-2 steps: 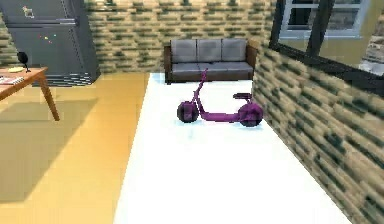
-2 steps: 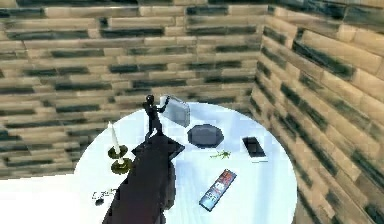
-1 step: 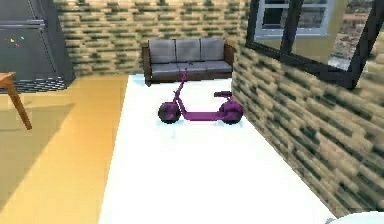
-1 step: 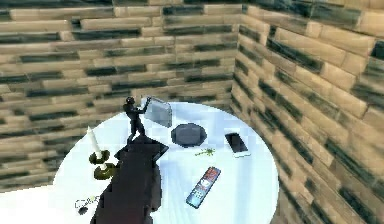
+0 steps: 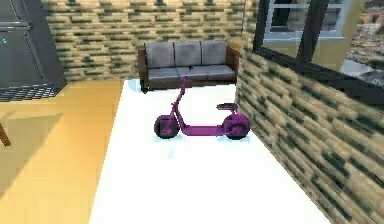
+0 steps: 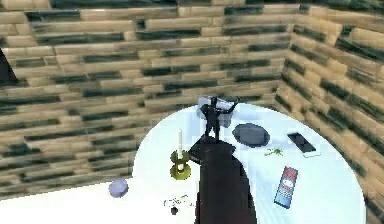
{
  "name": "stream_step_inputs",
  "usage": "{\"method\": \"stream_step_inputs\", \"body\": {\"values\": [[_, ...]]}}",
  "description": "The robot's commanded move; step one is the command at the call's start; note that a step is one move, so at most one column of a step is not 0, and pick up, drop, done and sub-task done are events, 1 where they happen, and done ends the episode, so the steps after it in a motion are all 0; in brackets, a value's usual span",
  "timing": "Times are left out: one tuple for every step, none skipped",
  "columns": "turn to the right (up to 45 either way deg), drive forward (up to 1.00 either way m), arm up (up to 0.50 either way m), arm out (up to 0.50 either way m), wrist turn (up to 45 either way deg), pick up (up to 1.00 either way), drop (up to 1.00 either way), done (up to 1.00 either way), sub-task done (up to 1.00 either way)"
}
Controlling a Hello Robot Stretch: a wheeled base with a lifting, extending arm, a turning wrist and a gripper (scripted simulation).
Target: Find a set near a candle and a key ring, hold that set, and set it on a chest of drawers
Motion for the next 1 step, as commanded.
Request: {"method": "stream_step_inputs", "body": {"values": [[39.0,0.00,0.00,0.00,0.0,0.00,0.00,0.00,0.00]]}}
